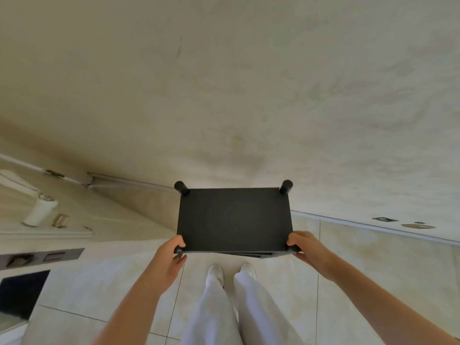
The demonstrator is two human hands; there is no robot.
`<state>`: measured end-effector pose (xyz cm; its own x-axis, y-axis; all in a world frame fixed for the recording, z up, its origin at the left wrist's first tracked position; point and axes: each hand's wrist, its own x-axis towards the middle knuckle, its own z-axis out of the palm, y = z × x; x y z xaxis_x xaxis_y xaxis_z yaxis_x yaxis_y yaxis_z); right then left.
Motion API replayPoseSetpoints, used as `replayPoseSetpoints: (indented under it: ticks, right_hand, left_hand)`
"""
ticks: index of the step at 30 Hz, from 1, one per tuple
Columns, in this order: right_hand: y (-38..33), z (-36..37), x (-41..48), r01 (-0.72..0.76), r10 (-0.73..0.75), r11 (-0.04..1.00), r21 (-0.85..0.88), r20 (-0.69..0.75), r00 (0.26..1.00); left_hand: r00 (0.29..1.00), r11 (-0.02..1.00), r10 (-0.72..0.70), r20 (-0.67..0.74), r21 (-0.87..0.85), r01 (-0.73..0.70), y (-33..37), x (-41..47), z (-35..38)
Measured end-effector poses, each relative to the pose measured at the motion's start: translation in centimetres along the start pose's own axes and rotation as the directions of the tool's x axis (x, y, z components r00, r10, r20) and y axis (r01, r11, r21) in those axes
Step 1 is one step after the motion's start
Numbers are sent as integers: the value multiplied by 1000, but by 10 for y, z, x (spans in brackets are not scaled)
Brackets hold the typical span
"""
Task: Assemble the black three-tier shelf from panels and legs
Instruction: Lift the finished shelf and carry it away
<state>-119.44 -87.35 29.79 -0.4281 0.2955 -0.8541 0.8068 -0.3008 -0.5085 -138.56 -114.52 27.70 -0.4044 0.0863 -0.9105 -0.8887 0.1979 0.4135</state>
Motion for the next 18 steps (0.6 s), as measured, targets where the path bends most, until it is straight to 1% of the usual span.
replayPoseSetpoints:
  ticks: [2,7,11,15,18]
  right_hand:
    - [8,7,22,-15,15,1000,-26,-16,1000]
    - [26,20,72,-57,52,997,-51,-89,995]
    - [36,34,104,-75,73,997,-24,-80,994]
    - [51,48,128,-82,78,996,-35,-118,990]
    - [63,59,139,-84,79,996,-30,-136,988]
  left_hand:
    - [999,1000,-30,-24,2,30,-4,23,2]
    - [998,998,-51,-32,41,53,-10,67,7]
    - [997,998,-58,-51,31,59,-8,102,2]
    - [996,996,-72,-51,55,74,-12,128,-6]
    - [996,992,-73,-49,103,77,-18,145,-14]
